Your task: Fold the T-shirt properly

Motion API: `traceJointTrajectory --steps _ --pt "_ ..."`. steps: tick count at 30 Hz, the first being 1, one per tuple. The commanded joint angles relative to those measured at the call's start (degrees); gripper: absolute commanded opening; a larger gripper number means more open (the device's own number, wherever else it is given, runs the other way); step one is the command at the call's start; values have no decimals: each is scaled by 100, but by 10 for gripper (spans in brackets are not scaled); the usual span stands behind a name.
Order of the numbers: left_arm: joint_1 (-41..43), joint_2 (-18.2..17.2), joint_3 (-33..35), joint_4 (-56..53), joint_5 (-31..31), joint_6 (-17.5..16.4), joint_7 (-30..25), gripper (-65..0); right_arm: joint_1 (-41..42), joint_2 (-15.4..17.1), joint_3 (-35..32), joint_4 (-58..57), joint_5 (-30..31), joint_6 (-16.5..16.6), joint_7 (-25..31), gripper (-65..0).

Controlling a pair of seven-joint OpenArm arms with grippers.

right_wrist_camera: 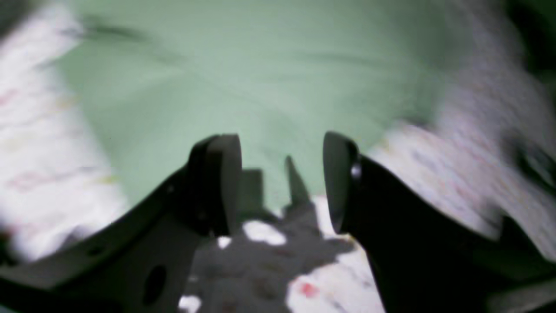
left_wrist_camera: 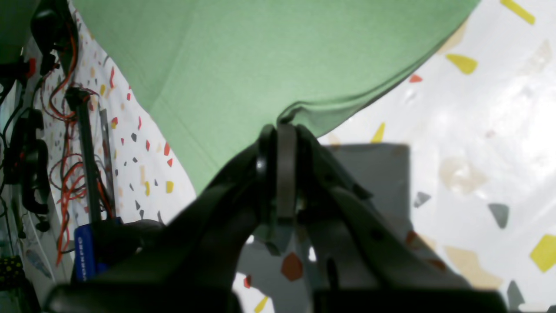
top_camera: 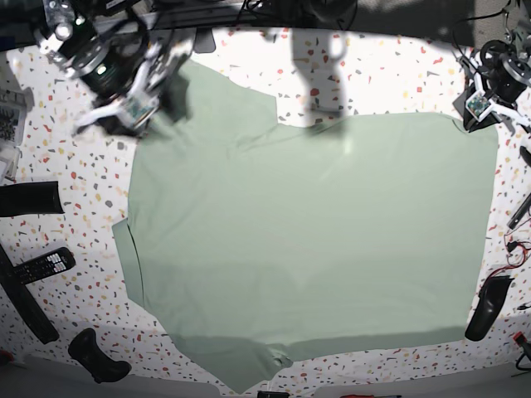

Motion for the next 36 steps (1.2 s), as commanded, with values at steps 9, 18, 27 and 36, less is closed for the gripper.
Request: traceJointTrajectory --steps 9,18,27,36 --pt "-11 -109 -24 37 -4 20 -57 -650 11 55 -807 94 -376 646 -295 -351" --pt "-11 -109 -24 37 -7 20 -570 -650 190 52 -1906 -181 -1419 437 -813 -351" --pt "-9 -109 -24 37 -7 17 -566 -650 529 55 -2059 -813 -1425 -162 -905 -351" --pt "-11 -109 -24 37 -7 20 -549 -650 570 72 -2059 -813 -1943 -861 -1705 -351"
